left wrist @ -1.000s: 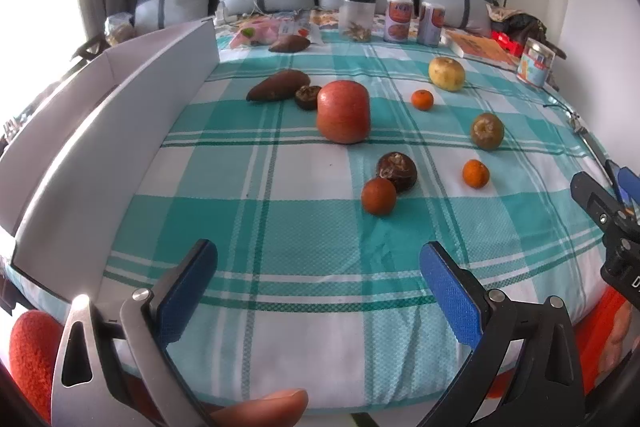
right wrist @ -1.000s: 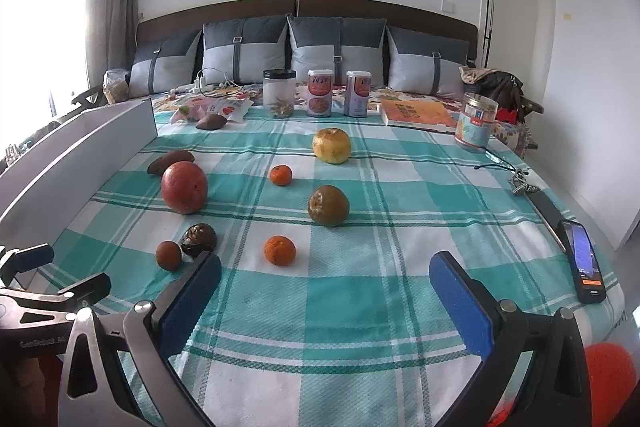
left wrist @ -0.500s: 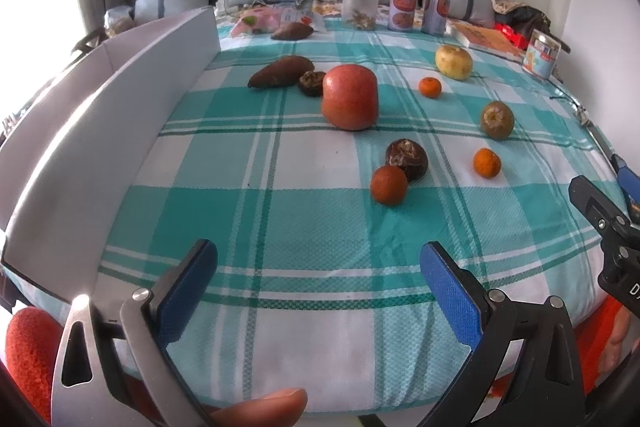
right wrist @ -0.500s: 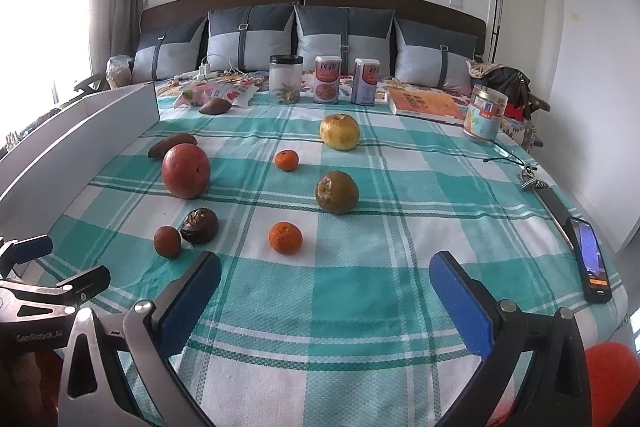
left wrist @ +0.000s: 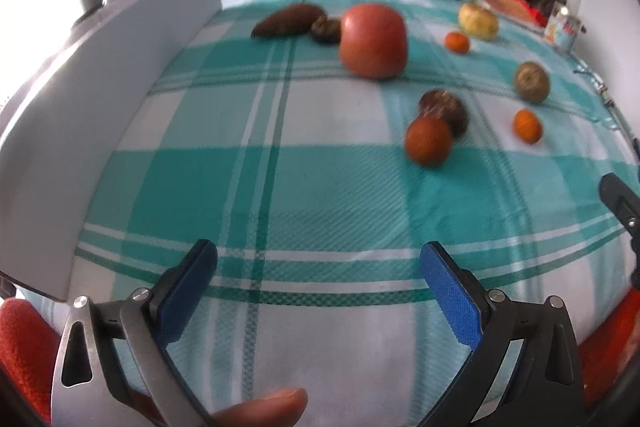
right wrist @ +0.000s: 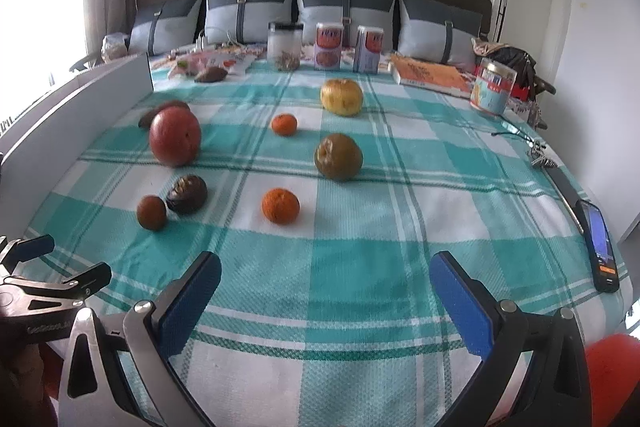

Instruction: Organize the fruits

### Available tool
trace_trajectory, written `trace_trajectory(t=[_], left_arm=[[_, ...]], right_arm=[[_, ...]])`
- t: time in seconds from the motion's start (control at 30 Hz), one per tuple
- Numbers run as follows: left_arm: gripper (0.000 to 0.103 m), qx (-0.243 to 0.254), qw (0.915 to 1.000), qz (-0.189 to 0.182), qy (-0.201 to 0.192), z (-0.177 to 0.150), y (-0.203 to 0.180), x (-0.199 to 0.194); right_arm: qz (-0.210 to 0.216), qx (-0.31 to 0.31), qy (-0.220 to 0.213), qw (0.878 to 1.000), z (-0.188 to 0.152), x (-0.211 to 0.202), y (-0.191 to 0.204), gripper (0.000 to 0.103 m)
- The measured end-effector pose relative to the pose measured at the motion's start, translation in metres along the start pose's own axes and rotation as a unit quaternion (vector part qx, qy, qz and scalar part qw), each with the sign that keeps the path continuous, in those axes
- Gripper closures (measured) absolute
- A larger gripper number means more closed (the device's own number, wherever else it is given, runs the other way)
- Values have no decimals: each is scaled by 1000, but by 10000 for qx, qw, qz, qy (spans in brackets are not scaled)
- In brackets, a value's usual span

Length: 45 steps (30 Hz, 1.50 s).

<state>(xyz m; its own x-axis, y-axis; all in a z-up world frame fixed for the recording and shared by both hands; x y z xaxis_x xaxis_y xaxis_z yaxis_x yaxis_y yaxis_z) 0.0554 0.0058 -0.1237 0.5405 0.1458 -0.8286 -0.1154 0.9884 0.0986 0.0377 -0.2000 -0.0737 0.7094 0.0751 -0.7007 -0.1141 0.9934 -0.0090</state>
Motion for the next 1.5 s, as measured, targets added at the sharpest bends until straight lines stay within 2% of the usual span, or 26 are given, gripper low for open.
trace_trajectory(t=[0.57,0.8,1.1,1.5], left_arm=[[0,-110,9999,-31,-80,-4,0,5],[0,-116,9999,-6,-73,-5,1,4],[0,-220,9997,61,-64,-4,1,5],[0,-233,9994,66,259,2,2,9]], right_arm=[[121,170,1031,9944,-27,57,-18,0],[280,251,1059,9937,-26,60,-21,0],[287,250,1057,9937,-24,63,-21,0],[343,210,1159,9924,-24,64,-21,0]])
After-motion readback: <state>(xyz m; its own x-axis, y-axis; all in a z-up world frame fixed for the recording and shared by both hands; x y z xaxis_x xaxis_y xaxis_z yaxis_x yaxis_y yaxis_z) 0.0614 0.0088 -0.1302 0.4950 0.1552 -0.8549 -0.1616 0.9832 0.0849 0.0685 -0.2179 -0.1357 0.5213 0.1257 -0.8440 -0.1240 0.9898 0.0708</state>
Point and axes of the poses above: each gripper's, at about its wrist camera, not at the fingertips, and x roughly the way its jaws point, y to its left, z to its top, the point moved 4 cm from there along x, roughly the way its jaws point, and after that the axes turned 5 degrees about z, right-handed, at the moved point
